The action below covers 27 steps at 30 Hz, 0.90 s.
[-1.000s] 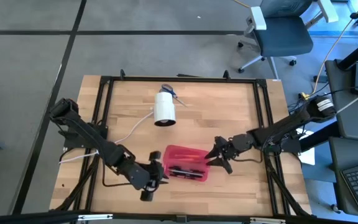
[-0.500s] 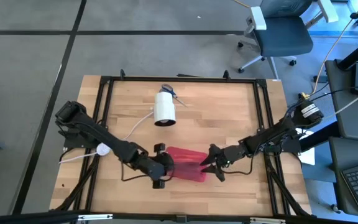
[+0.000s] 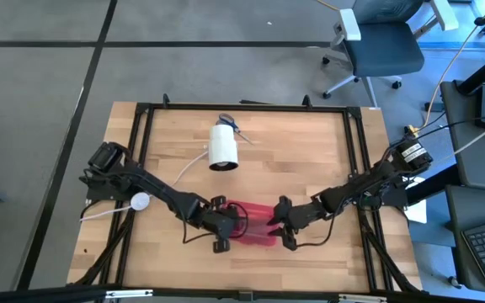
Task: Pick & place school supplies into a supply box
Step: Close the pink supply box
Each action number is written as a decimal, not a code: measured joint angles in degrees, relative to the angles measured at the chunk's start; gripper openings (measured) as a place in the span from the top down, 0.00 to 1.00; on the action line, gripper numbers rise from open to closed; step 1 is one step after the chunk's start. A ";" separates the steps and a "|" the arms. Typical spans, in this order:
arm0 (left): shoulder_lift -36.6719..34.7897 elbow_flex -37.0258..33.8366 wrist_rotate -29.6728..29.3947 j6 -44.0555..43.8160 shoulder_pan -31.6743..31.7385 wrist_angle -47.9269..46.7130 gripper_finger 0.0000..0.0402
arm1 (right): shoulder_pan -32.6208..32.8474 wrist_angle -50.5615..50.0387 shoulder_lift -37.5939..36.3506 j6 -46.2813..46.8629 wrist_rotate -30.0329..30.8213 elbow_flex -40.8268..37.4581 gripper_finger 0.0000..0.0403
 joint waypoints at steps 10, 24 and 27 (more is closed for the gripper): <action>0.26 -0.13 -0.76 -0.91 -1.45 2.12 0.86 | -1.24 -3.02 -0.02 -2.39 1.89 1.03 0.57; 0.26 -0.12 -1.10 -0.47 -0.26 0.55 0.88 | 0.05 -3.26 0.01 0.51 1.68 1.01 0.57; 0.26 -0.09 -1.12 -0.01 -0.27 0.32 0.88 | 0.05 -3.24 0.01 0.63 1.58 1.01 0.57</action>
